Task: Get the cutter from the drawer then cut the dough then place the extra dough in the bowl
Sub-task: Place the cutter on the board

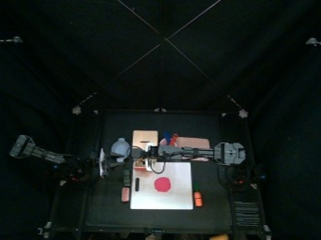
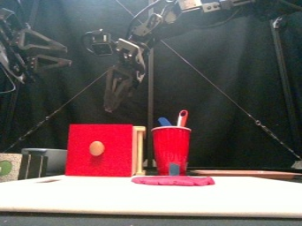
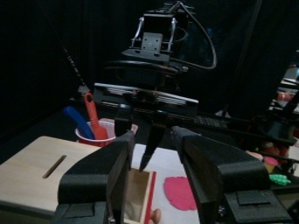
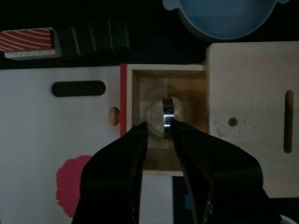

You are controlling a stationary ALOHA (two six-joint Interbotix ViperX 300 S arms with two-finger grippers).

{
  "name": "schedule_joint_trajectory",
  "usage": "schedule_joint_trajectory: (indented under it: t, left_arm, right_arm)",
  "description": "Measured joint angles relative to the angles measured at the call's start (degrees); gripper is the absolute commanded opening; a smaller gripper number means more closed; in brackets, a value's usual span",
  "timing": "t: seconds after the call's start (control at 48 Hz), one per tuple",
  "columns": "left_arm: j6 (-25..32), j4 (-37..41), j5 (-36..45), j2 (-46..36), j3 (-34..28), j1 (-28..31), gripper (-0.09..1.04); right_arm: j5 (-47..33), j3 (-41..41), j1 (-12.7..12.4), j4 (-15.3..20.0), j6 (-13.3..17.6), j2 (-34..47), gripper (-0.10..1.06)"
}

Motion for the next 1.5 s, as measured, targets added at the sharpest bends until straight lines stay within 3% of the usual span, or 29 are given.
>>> schedule_joint_trajectory:
  t: [0.604,1.5]
  left_arm:
    - [-0.35,0.00,0.18,0.00,0.70,0.79,0.79]
    - [-0.53,-0.09,3.60,-0.09,0.88,0.79,0.79]
  right_arm:
    - [0.09,-1.76,-0.44,0.35,0.00,3.52,0.76]
    - [0.35,-1.49,-1.14,-1.93,0.09,7.03,0.76]
